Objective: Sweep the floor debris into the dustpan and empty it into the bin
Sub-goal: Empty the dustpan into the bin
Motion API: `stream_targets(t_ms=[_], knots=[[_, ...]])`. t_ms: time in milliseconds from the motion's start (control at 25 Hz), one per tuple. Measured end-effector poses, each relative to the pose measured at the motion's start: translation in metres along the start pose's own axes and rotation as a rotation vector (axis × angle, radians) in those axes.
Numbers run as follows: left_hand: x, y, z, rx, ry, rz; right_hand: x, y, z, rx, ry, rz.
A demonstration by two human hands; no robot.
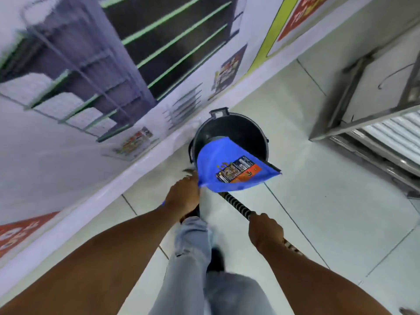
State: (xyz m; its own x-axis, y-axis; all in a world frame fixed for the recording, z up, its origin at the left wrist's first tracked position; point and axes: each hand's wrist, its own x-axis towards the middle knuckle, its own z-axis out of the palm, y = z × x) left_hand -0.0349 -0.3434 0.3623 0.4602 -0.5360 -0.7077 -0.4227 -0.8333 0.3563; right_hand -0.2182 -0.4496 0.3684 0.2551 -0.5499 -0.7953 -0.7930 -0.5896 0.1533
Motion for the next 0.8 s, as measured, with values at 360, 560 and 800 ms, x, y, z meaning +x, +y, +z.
stream_targets(t_ms=[360, 560, 800], knots=[[0.067, 0.055, -0.029, -0.033, -0.231, -0.170, 0.029, 0.014, -0.034, -0.062, -0.136, -0.153], [0.034, 0.054, -0.025, -0.137, -0.062, -0.187, 0.027, 0.019, -0.052, -0.120, -0.127, -0.267], [-0.031, 0.008, 0.020, -0.361, 0.256, -0.257, 0.014, 0.005, -0.053, -0.213, -0.048, -0.352]])
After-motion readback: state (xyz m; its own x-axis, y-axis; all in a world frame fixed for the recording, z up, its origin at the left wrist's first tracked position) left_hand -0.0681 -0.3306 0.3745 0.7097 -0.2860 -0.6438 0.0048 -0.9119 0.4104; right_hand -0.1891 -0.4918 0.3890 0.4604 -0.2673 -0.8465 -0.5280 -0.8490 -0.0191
